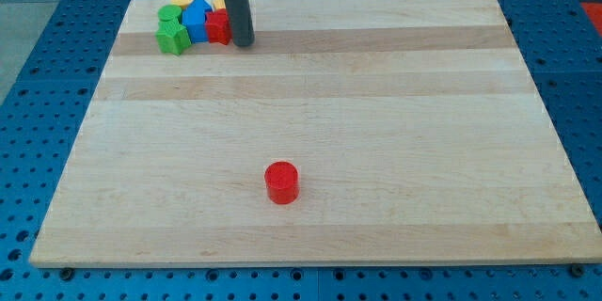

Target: Slide the red circle closer to the red star

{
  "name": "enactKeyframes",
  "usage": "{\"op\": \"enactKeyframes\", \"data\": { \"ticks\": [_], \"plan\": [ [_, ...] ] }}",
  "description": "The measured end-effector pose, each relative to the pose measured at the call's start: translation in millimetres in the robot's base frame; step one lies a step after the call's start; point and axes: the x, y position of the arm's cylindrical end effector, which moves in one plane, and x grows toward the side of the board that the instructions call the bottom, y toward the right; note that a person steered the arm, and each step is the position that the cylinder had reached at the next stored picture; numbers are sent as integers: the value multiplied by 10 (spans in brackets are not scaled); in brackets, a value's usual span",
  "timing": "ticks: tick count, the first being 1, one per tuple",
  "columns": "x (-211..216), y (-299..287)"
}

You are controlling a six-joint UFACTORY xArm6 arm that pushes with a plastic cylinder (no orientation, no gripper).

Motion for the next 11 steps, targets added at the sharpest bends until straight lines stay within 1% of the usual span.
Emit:
{"op": "enactKeyframes", "data": {
  "ticks": [1, 3, 4, 5, 6, 7, 11],
  "plan": [
    [596, 428],
    [1622, 1163],
    [2028, 1274],
    [2343, 1140],
    [2586, 780],
    [2595, 455],
    [1712, 369]
  ]
}}
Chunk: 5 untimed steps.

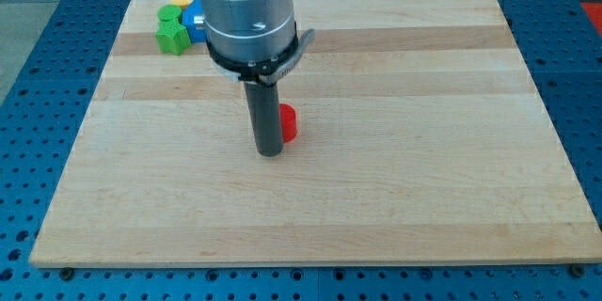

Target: Slide the red circle closer to the red star

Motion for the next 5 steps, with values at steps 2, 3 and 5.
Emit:
{"op": "enactKeyframes", "data": {
  "ticks": [2, 3, 5],
  "plan": [
    [-132, 264],
    [-281, 349],
    [-634, 437]
  ]
}}
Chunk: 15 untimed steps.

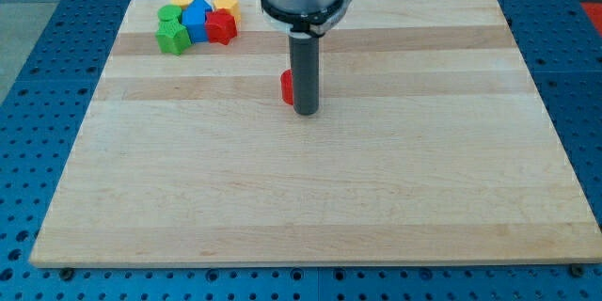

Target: Slide the red circle closer to the red star

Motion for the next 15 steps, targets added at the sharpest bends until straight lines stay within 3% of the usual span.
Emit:
{"op": "enactKeyframes", "data": {
  "ticks": [6, 8, 11, 15],
  "plan": [
    [-1036, -332],
    [-1004, -819],
    [-677, -1012],
    [-941, -1264]
  ]
}}
